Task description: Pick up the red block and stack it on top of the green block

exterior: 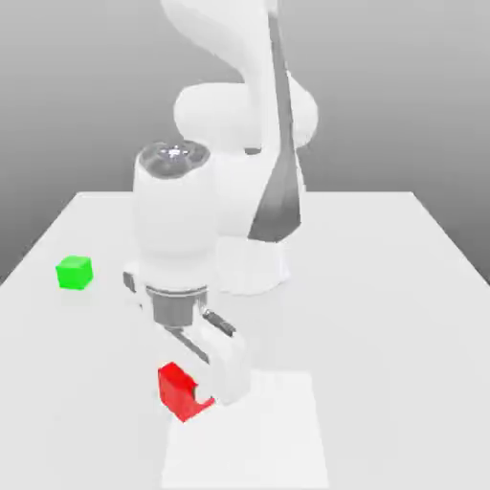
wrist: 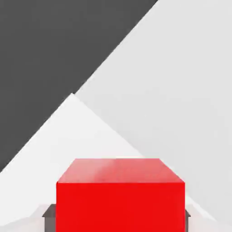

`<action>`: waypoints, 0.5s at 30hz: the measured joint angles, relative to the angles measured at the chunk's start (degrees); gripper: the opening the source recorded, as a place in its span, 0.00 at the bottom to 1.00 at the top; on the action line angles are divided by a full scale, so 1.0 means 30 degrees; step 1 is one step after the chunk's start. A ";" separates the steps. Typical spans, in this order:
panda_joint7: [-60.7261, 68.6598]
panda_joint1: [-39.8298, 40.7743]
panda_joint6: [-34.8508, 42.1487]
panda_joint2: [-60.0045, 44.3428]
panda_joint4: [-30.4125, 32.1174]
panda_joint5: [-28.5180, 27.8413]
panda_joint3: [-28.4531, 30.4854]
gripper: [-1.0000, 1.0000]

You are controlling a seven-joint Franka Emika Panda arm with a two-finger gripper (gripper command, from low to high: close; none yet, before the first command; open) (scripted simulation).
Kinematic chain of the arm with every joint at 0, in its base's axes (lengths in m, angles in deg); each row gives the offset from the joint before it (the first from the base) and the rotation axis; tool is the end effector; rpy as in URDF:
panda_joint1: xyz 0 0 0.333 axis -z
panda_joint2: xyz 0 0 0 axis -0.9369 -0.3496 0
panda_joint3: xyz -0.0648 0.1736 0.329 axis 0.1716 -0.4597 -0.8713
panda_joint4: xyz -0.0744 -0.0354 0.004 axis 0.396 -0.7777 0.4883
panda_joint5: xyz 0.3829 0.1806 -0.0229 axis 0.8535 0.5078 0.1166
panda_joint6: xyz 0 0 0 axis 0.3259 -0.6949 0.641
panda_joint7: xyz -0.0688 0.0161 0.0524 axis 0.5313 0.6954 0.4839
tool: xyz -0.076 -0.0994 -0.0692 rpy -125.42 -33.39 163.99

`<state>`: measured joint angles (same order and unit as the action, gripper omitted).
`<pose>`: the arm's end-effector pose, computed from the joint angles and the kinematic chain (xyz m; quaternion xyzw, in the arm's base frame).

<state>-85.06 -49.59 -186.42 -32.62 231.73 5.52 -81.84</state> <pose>0.4053 -0.1653 0.2171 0.5972 -0.8019 0.0127 0.0154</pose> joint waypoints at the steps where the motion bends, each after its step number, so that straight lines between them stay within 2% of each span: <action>1: -0.0333 0.0902 0.0085 0.0311 0.0210 -0.0309 0.0439 0.00; 7: -0.2016 0.5867 0.0522 0.2163 0.1492 -0.1742 0.2799 0.00; 15: -0.3653 1.1027 0.1000 0.4514 0.3240 -0.2773 0.6590 0.00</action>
<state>-96.02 -16.51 -183.42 -19.08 241.46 -2.80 -62.07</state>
